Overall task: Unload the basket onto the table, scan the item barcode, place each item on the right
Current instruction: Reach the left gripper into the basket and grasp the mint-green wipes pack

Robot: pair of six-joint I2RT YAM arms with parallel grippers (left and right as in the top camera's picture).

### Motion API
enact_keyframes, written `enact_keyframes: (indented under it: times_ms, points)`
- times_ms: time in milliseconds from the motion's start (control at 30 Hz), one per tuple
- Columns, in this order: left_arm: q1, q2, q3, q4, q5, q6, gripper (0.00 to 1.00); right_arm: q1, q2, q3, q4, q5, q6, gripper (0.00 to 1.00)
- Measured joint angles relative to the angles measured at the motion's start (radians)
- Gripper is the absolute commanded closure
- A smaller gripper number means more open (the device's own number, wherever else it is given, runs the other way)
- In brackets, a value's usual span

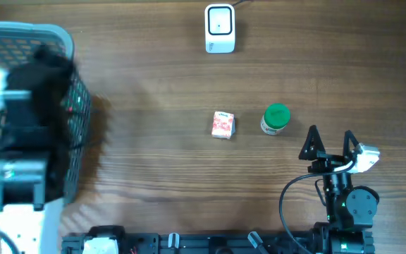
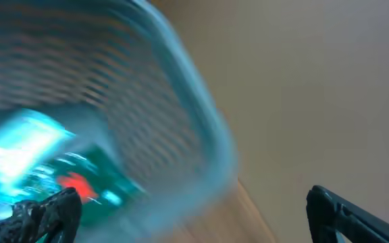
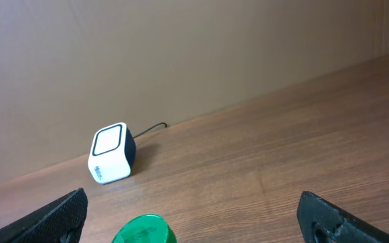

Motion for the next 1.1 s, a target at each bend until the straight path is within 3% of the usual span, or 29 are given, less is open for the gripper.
enact_keyframes:
  times_ms: [200,333,567,700,967,1000,1033,1100]
  points:
    - [0.407,0.117,0.001,-0.080,0.179,-0.087,0.00,0.000,0.000,0.000,0.000,0.000,0.000,0.00]
    - [0.527,0.318,0.002,-0.098,0.337,-0.130,0.00,0.000,0.000,0.000,0.000,0.000,0.000,0.00]
    - [0.563,0.621,0.002,-0.144,0.415,-0.215,0.00,0.000,0.000,0.000,0.000,0.000,0.000,0.00]
    - [0.564,0.689,0.000,-0.185,0.398,-0.259,0.00,0.000,0.000,0.000,0.000,0.000,0.000,0.00]
    - [0.564,0.697,-0.142,0.008,0.329,-0.298,0.00,0.000,0.000,0.000,0.000,0.000,0.000,0.00]
    - [0.564,0.697,-0.177,0.054,0.327,-0.301,0.02,0.000,0.000,0.000,0.000,0.000,0.000,0.00]
    - [0.564,0.698,-0.200,0.087,0.324,-0.300,0.12,0.000,0.000,0.000,0.000,0.000,0.000,0.00]
    - [0.564,0.698,-0.242,0.151,0.322,-0.301,0.44,0.000,0.000,0.000,0.000,0.000,0.000,0.00]
